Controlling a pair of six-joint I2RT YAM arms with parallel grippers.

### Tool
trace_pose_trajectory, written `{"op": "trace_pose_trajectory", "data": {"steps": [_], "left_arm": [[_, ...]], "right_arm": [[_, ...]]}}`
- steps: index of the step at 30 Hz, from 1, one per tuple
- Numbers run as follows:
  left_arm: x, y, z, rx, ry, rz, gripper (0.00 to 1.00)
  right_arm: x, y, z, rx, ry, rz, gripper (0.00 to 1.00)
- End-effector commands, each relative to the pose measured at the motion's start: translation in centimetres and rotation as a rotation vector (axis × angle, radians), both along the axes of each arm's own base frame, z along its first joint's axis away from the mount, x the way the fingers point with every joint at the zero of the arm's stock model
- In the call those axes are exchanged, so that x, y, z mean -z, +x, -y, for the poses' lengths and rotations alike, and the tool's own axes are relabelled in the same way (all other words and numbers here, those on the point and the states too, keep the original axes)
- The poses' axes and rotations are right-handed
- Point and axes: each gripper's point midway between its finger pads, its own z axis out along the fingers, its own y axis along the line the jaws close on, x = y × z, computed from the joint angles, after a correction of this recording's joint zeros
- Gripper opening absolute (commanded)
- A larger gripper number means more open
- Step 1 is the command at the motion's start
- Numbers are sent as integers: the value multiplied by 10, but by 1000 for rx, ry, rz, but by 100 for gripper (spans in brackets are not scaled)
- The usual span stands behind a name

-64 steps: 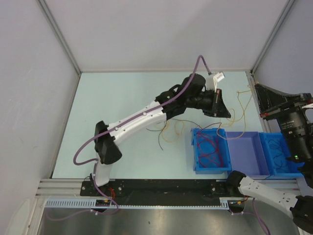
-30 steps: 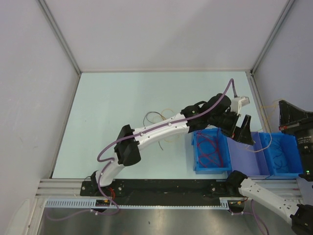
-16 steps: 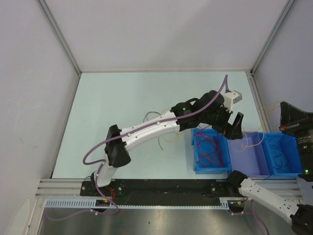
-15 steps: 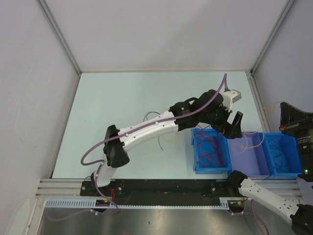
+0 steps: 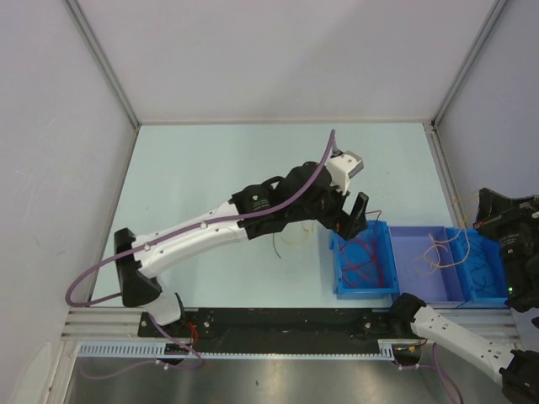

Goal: Untangle the cables

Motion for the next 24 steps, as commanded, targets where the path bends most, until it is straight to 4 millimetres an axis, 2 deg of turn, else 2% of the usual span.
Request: {"op": "trace_pose_trajectory", "data": {"steps": [1,2,5,10,11,12,13,14,20,23,24], "left_arm": [[-19,21,-46,-145,-14,104,100],[-8,22,-53,-160,9,102,100],[-2,28,-77,-215,14,108,99],[8,37,-106,-276,6,101,100],[18,38,-110,-283,19,87,100],[14,37,-114,-286,1,91,100],[17,39,-117,-293,2,88,100],[23,38,-120,-290,12,82,100],[32,38,-132,-295,19,86,100],[34,37,-136,-297,20,90,100],[35,37,-137,-299,23,91,100]], "right_arm": [[27,6,6,100,-28,-105,0],[32,8,6,118,-37,-122,0],[46,11,4,145,-48,-171,0],[77,22,-10,171,-55,-256,0],[83,24,-11,178,-60,-270,0],[88,25,-13,181,-65,-285,0],[100,28,-17,194,-75,-313,0],[105,29,-19,195,-79,-324,0],[142,45,-38,198,-148,-443,0],[161,53,-42,199,-211,-543,0],[163,62,-37,228,-200,-557,0]]}}
